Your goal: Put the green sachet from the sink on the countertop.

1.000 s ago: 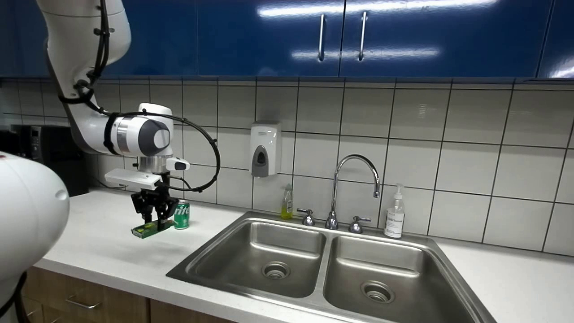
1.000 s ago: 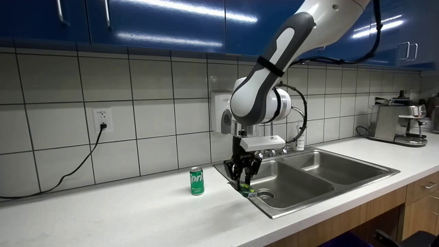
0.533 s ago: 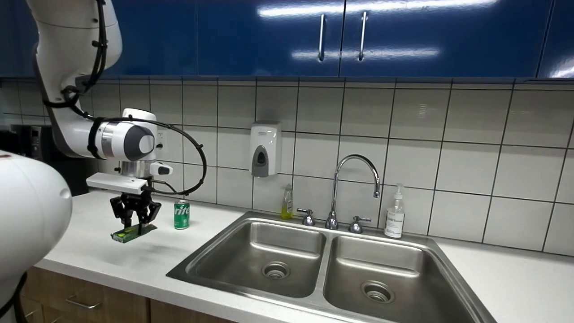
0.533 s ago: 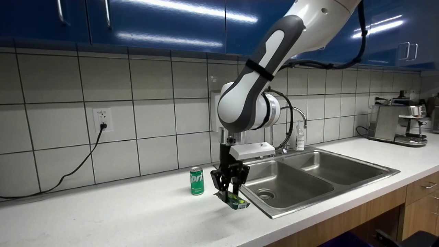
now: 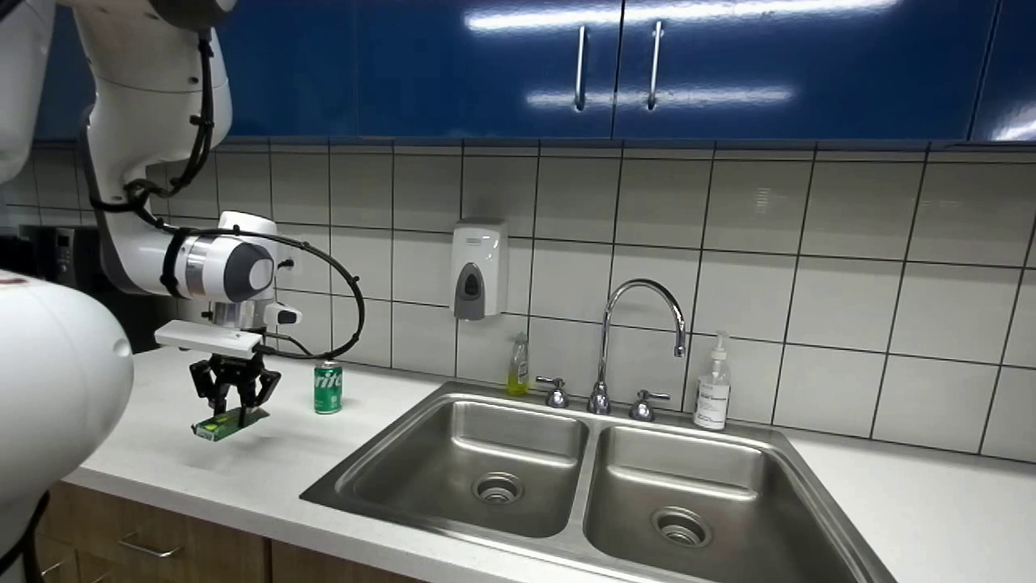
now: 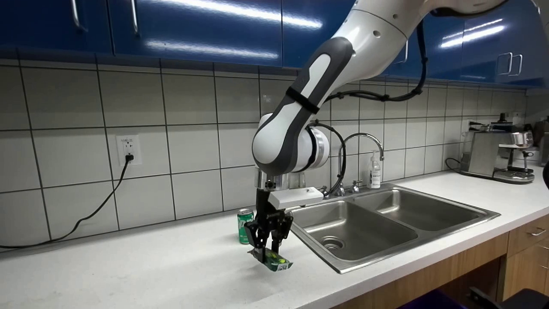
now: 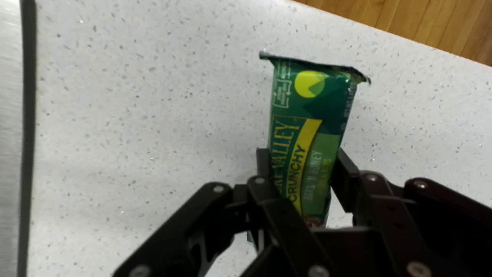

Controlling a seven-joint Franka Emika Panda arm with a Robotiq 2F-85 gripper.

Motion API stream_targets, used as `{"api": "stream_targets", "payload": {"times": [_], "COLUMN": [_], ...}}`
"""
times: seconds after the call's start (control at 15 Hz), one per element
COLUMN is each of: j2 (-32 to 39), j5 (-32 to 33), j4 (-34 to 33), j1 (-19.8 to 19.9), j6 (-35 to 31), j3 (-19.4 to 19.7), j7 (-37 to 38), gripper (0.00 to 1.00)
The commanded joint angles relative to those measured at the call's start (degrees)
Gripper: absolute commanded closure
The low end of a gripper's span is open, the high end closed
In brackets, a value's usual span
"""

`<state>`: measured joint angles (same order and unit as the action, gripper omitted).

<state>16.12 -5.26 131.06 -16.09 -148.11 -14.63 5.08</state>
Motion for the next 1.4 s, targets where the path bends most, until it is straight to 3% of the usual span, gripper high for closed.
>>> {"api": "stream_targets", "payload": {"times": [0.0, 0.87, 0.93, 1.0, 1.33], "j2": [4.4, 13.8, 13.8, 13.7, 12.2], "j5": [0.1, 0.7, 0.7, 0.7, 0.5], "j4": [-4.6, -11.4, -11.6, -11.6, -10.7], "j1": [0.0, -1.0, -1.0, -1.0, -0.7], "j6": [-0.5, -1.6, -1.5, -1.5, -1.1], "j3": [-0.5, -0.1, 0.0, 0.0, -0.1], "j7": [-1.8, -2.5, -2.5, -2.5, -2.4], "gripper": [0.84, 0.81, 0.34, 0.34, 0.0]}}
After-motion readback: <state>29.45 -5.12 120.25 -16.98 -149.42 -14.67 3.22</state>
